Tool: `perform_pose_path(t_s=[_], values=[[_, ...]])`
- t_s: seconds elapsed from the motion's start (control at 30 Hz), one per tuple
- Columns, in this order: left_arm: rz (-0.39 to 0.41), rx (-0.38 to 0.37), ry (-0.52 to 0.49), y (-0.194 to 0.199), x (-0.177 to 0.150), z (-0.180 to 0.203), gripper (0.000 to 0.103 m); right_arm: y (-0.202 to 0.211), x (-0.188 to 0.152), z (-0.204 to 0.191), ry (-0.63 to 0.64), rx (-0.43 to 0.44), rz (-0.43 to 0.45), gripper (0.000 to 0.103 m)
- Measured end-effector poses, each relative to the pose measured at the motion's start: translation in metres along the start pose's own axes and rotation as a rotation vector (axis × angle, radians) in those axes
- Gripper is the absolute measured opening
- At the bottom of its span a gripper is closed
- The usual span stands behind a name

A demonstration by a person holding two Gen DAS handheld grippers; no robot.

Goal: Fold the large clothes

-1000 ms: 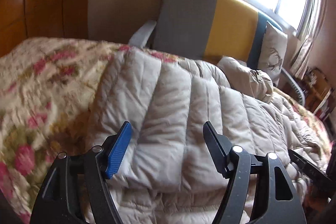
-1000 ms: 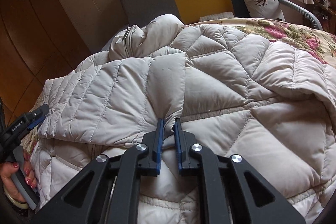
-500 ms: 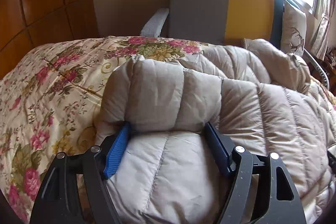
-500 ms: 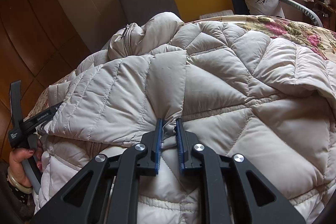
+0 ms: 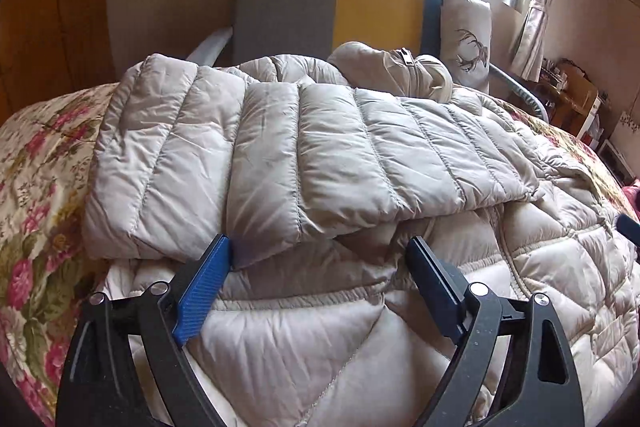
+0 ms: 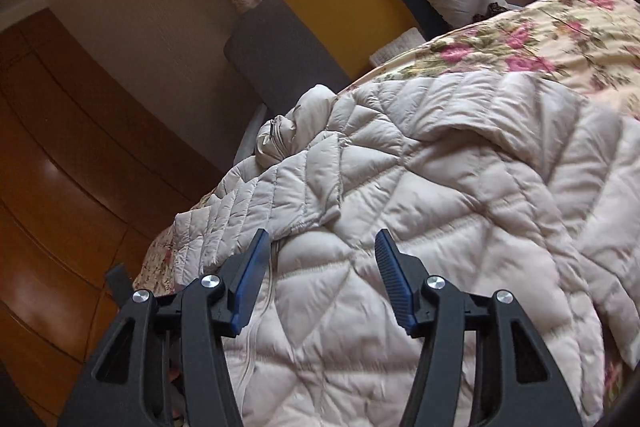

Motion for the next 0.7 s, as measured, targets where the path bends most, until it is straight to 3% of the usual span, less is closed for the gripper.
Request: perform_pose_path(t_s=[0.1, 0.23, 0.37, 0.43, 0.53, 0.6, 0.67, 0.7], values=[[-0.002, -0.021, 0.013, -0.003, 0.000, -0.002, 0.091, 0.042, -0.016, 0.025, -0.085, -0.039, 0.021, 0.060], [-0.007, -0.034, 0.037, -0.002, -0.002, -0.004, 0.092, 0.094, -0.035, 0.077, -0.320, -0.069, 0.062, 0.063], [-0.011, -0.043, 0.047, -0.003, -0.003, -0.006, 0.093, 0.121, -0.051, 0.111, -0.523, -0.026, 0.089, 0.065], [-0.009, -0.046, 0.051, -0.002, -0.003, -0.007, 0.093, 0.129, -0.054, 0.122, -0.560, -0.100, 0.101, 0.078], [-0.002, -0.057, 0.061, -0.001, -0.003, -0.010, 0.093, 0.145, -0.050, 0.141, -0.614, -0.159, 0.179, 0.076], [0.001, -0.065, 0.068, 0.000, -0.004, -0.011, 0.093, 0.157, -0.036, 0.148, -0.558, -0.236, 0.247, 0.069], [0.001, -0.069, 0.074, 0.000, -0.005, -0.012, 0.093, 0.164, -0.014, 0.150, -0.466, -0.318, 0.286, 0.030], [0.002, -0.070, 0.074, 0.001, -0.005, -0.012, 0.093, 0.166, -0.002, 0.151, -0.436, -0.338, 0.307, 0.024]])
Point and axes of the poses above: each gripper's, at about its wrist camera, not at the fingertips, and y roughly against the way its jaws point, z to its right, x to its top, the point moved 3 cm from there along -y, roughly the way its jaws point, and after that the axes turned 4 degrees about x, right-handed, at the moved point
